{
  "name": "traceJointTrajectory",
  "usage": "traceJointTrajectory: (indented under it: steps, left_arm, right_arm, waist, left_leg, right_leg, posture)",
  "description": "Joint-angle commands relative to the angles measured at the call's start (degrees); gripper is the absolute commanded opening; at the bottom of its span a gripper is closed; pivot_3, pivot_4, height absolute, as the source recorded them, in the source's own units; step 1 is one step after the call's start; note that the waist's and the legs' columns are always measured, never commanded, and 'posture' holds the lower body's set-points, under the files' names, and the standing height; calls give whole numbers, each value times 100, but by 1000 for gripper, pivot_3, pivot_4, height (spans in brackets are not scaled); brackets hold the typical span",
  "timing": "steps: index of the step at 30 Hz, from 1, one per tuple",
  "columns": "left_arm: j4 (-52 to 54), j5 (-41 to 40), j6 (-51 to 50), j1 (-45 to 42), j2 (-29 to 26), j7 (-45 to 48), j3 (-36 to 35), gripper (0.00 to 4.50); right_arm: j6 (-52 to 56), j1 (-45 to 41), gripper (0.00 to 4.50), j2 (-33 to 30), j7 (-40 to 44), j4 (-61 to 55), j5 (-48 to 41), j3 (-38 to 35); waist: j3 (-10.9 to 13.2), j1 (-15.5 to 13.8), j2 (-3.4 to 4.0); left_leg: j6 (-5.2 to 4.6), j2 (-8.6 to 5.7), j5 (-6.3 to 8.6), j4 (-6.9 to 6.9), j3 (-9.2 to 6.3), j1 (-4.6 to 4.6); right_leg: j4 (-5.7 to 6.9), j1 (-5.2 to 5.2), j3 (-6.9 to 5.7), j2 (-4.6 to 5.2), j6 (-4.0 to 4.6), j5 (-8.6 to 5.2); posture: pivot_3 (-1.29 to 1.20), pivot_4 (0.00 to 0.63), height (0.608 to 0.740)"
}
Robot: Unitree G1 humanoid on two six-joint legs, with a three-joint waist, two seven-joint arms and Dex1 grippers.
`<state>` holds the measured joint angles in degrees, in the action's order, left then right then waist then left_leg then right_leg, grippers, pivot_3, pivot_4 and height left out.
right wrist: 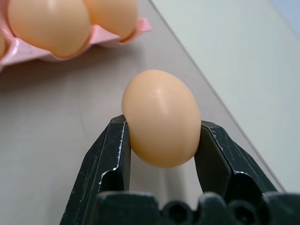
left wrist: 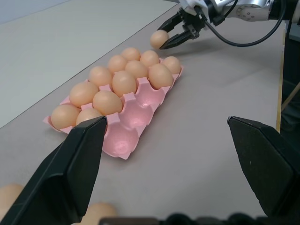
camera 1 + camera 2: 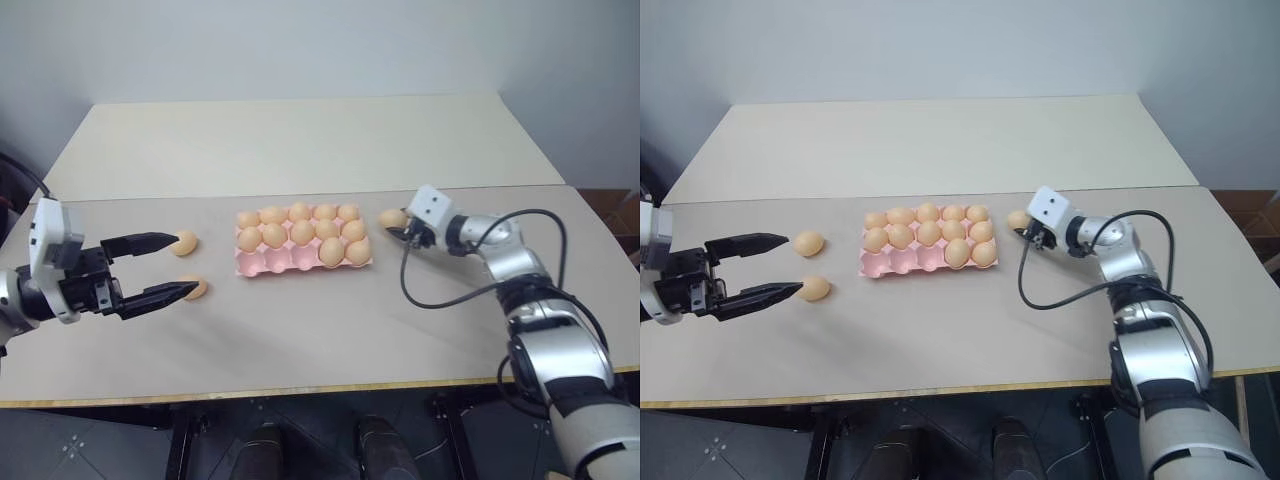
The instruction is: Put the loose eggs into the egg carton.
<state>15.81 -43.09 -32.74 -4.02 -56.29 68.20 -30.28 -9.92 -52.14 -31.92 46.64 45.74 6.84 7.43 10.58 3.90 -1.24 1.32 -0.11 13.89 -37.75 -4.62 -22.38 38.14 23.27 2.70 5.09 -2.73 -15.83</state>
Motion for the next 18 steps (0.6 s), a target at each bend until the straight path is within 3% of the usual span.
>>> traceJointTrajectory:
  steps: [1,8,12,18]
  left_arm:
    - [34,-80,39,-116,-63,9,-27,4500]
    - [-42,-116,-49,-333,-24,-73,146,4500]
    - [-20,-120,-67,-339,-29,-87,155,4500]
    - [88,-139,-142,-177,-60,-105,-2,4500]
  right_arm:
    - [840,129,1869,80,149,-1904,-407,-158]
    - [2422,377,1869,922,53,-3912,-514,362]
    - [2654,343,1869,1449,-196,-3781,-172,851]
    - [2739,323,1869,1756,-341,-3354,305,1499]
  waist:
    - [0,55,0]
    - [0,70,0]
    - [0,10,1]
    - [0,-7,0]
  left_leg:
    - [0,3,0,0,1,3]
    - [-1,8,1,1,0,6]
    - [-1,4,1,1,0,4]
    - [0,-1,0,1,0,3]
  right_leg:
    - [2,1,3,-3,0,0]
    - [8,3,10,-12,0,0]
    - [7,5,9,-8,0,0]
    - [5,7,7,-3,0,0]
  posture:
    - [0,150,740]
    - [0,150,740]
    - [0,150,740]
    - [0,150,740]
